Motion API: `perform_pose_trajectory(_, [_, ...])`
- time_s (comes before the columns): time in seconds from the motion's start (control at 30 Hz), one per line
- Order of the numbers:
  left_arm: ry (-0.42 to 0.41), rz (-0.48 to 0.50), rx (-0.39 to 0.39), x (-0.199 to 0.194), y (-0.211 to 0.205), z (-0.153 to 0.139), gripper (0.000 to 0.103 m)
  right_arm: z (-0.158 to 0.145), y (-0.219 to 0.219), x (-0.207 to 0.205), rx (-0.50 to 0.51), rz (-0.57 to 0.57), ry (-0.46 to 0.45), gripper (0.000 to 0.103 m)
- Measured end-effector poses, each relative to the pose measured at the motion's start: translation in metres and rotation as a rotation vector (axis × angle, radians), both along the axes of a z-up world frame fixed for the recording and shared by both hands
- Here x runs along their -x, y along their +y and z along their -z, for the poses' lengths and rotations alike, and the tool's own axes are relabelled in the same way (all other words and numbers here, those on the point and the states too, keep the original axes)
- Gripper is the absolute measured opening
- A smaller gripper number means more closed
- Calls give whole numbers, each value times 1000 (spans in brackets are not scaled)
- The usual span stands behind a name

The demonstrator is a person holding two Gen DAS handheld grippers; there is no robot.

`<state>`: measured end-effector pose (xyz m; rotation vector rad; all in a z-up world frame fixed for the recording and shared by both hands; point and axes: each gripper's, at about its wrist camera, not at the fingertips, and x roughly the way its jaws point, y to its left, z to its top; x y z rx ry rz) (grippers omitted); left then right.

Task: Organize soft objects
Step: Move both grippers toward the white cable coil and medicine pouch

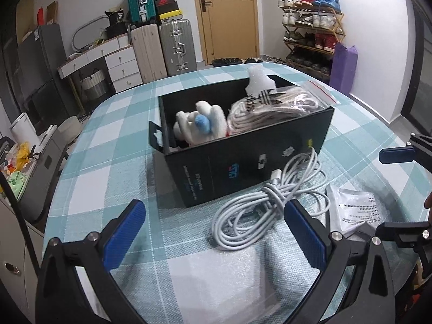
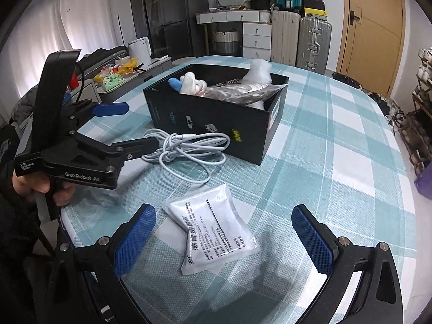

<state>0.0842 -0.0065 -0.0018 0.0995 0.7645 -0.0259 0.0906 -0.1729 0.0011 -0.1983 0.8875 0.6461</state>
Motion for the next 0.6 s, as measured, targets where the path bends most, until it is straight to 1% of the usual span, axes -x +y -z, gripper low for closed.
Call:
perform_pose_trajectory(0.1, [5, 8, -22, 0, -7, 2, 103, 1, 2, 3, 20, -14, 12, 102])
perform_pose_trajectory(0.2, [4, 16, -28, 0, -9, 2, 103, 3, 5, 5, 42, -22, 26, 102])
perform_pose_trajectory(0.6, [32, 13, -7, -4, -7, 3, 103, 22, 17, 1, 84, -37, 75, 102])
